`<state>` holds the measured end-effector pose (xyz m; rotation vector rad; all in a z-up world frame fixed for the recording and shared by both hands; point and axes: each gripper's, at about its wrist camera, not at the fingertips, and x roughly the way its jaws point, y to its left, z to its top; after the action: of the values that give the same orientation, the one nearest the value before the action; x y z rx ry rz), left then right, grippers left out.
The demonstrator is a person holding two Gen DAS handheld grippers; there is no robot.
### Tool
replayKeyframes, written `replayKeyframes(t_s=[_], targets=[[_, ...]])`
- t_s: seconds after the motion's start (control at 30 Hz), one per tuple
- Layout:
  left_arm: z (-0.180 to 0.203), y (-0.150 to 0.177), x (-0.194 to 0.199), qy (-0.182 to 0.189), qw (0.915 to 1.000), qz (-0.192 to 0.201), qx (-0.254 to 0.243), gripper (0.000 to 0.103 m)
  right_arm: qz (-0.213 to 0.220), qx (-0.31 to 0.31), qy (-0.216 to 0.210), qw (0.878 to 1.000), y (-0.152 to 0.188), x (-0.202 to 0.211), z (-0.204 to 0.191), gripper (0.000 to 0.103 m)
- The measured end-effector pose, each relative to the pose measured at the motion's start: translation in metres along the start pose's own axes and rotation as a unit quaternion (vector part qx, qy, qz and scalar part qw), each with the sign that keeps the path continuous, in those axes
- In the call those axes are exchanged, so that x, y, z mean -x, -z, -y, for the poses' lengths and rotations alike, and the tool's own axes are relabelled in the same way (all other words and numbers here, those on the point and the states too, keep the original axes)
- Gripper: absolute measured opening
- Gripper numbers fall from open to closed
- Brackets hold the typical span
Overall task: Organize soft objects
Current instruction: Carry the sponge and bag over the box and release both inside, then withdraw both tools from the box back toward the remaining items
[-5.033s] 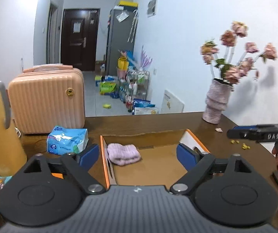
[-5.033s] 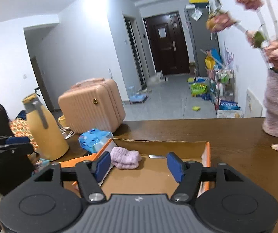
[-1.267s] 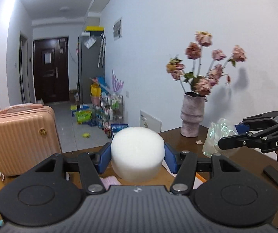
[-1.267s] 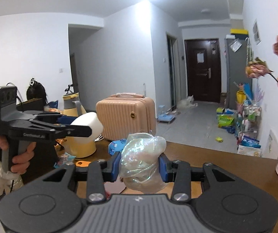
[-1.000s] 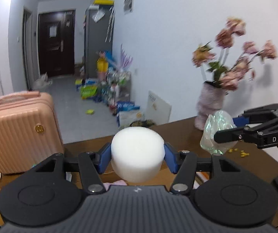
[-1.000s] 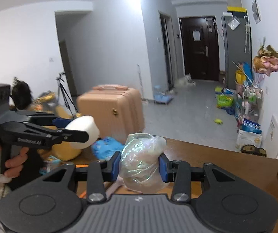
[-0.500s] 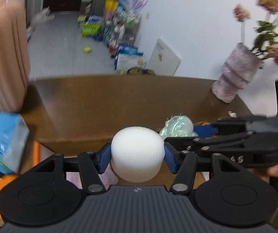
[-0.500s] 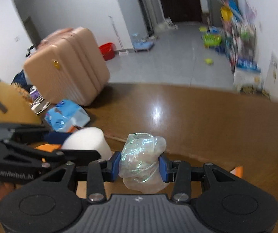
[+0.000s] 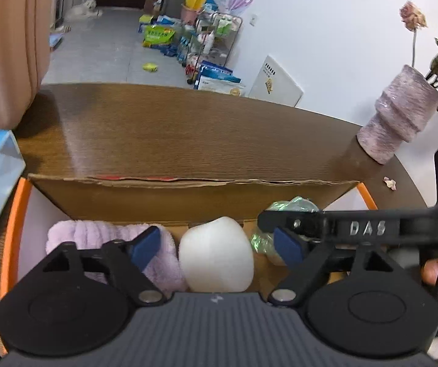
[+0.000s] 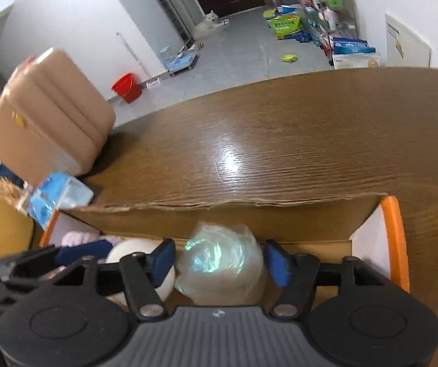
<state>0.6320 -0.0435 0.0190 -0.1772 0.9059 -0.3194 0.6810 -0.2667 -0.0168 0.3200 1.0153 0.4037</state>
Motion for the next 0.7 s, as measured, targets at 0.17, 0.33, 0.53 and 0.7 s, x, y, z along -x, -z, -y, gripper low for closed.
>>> replayKeyframes(t_s=[0.17, 0.33, 0.53, 0.7], targets=[[0.006, -0.002, 0.018, -0.012, 0.9998, 0.009, -0.014, 0.085, 0.02, 0.01, 0.005, 1.0, -0.001, 0.028, -0.005, 0.064], [0.009, -0.007, 0.055, -0.032, 0.9986, 0.031, -0.027, 0.085, 0.043, 0.039, 0.026, 0.998, -0.003, 0.072, -0.017, 0.064], [0.01, -0.003, 0.119, -0.062, 0.9957, 0.057, -0.038, 0.086, 0.077, 0.083, 0.057, 0.992, 0.01, 0.138, -0.041, 0.068], [0.018, 0.012, 0.18, -0.079, 0.9906, 0.094, -0.06, 0.088, 0.108, 0.127, 0.075, 0.983, 0.034, 0.196, -0.06, 0.077]])
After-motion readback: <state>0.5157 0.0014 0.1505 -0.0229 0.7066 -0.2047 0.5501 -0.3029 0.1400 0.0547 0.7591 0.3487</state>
